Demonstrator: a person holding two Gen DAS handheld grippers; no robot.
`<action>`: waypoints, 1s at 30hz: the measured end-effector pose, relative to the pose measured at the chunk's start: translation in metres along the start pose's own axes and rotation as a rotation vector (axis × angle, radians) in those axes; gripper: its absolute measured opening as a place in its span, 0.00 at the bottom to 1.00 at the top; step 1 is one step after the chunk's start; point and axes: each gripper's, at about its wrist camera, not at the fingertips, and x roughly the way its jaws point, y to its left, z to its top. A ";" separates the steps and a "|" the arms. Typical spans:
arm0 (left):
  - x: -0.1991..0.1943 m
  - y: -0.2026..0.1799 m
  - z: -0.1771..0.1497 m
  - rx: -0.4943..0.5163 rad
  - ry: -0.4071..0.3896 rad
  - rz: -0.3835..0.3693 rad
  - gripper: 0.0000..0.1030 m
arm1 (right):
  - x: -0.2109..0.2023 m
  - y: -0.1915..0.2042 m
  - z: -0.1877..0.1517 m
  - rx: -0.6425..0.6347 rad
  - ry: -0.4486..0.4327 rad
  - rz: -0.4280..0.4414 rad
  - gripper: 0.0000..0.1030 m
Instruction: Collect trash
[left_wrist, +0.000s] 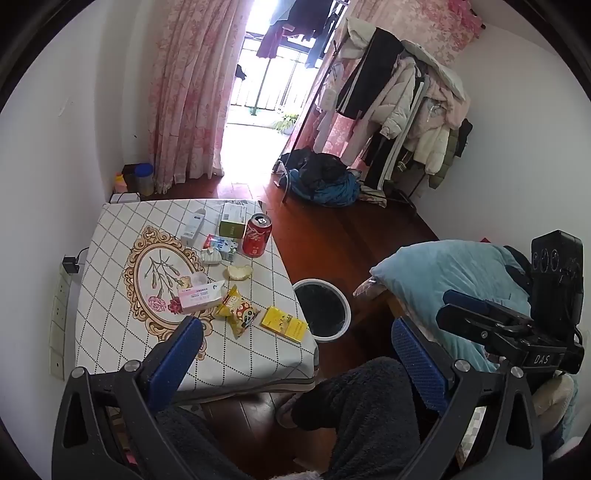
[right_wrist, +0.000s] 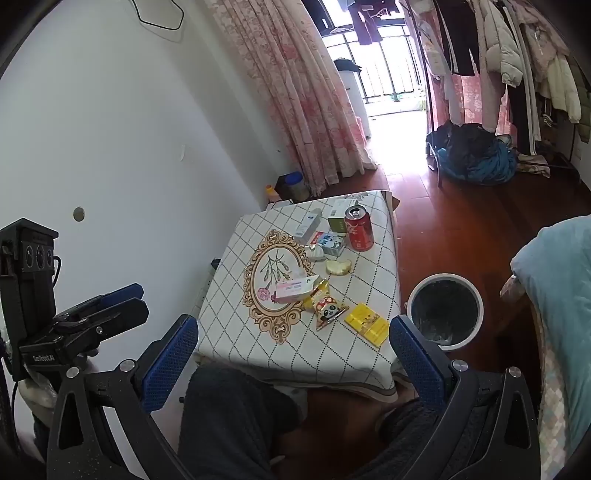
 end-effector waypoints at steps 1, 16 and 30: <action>0.000 0.000 0.000 -0.003 0.001 -0.001 1.00 | 0.000 0.000 0.000 -0.002 0.001 -0.003 1.00; -0.004 0.001 0.000 -0.004 -0.008 -0.001 1.00 | 0.007 0.006 0.000 -0.007 0.003 0.003 1.00; -0.010 0.008 0.000 -0.007 -0.012 -0.003 1.00 | 0.013 0.009 -0.001 -0.018 0.000 0.001 1.00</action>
